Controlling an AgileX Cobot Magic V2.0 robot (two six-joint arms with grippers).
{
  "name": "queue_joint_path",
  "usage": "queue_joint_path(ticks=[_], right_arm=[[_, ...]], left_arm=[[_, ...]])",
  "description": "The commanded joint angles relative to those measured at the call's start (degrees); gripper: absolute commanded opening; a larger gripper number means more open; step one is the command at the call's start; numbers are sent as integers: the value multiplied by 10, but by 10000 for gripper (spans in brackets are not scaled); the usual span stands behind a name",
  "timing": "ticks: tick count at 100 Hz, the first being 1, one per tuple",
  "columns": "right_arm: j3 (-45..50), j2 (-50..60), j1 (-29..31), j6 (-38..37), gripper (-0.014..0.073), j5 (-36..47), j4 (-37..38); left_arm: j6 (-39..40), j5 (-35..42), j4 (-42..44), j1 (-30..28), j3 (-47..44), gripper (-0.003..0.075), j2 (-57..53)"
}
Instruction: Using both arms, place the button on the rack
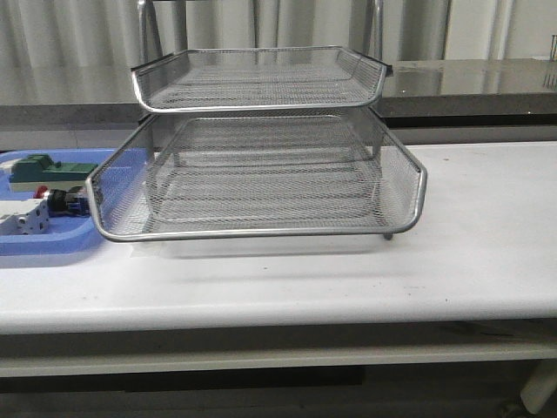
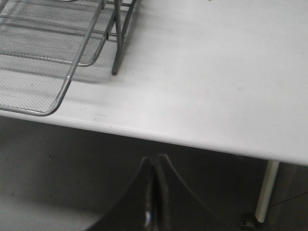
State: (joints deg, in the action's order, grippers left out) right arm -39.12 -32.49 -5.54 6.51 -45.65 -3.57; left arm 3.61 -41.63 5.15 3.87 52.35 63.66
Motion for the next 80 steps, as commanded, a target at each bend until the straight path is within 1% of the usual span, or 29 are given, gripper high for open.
queue_joint_path(ticks=[1, 11, 26, 33, 40, 47, 59, 64, 71, 80], right_arm=[[-20, 0, -1, 0, -68, 32, 2], [-20, 0, -1, 0, -68, 32, 2], [-20, 0, -1, 0, -68, 32, 2], [-20, 0, -1, 0, -68, 32, 2], [-20, 0, -1, 0, -68, 32, 2], [-20, 0, -1, 0, -68, 32, 2], [-20, 0, -1, 0, -68, 32, 2], [-20, 0, -1, 0, -68, 32, 2], [-20, 0, -1, 0, -68, 32, 2], [-20, 0, -1, 0, -68, 32, 2]], left_arm=[[-7, 21, 11, 0, 43, 4, 32], [-30, 22, 12, 0, 61, 4, 68], [-31, 22, 12, 1, 69, 8, 89], [-31, 22, 12, 1, 69, 41, 89], [-31, 22, 12, 1, 69, 116, 89], [-31, 22, 12, 1, 69, 223, 89], [-31, 21, 12, 1, 69, 454, 89], [-31, 21, 12, 1, 69, 524, 89], [-31, 21, 12, 1, 69, 571, 89], [-31, 25, 12, 1, 69, 571, 89]])
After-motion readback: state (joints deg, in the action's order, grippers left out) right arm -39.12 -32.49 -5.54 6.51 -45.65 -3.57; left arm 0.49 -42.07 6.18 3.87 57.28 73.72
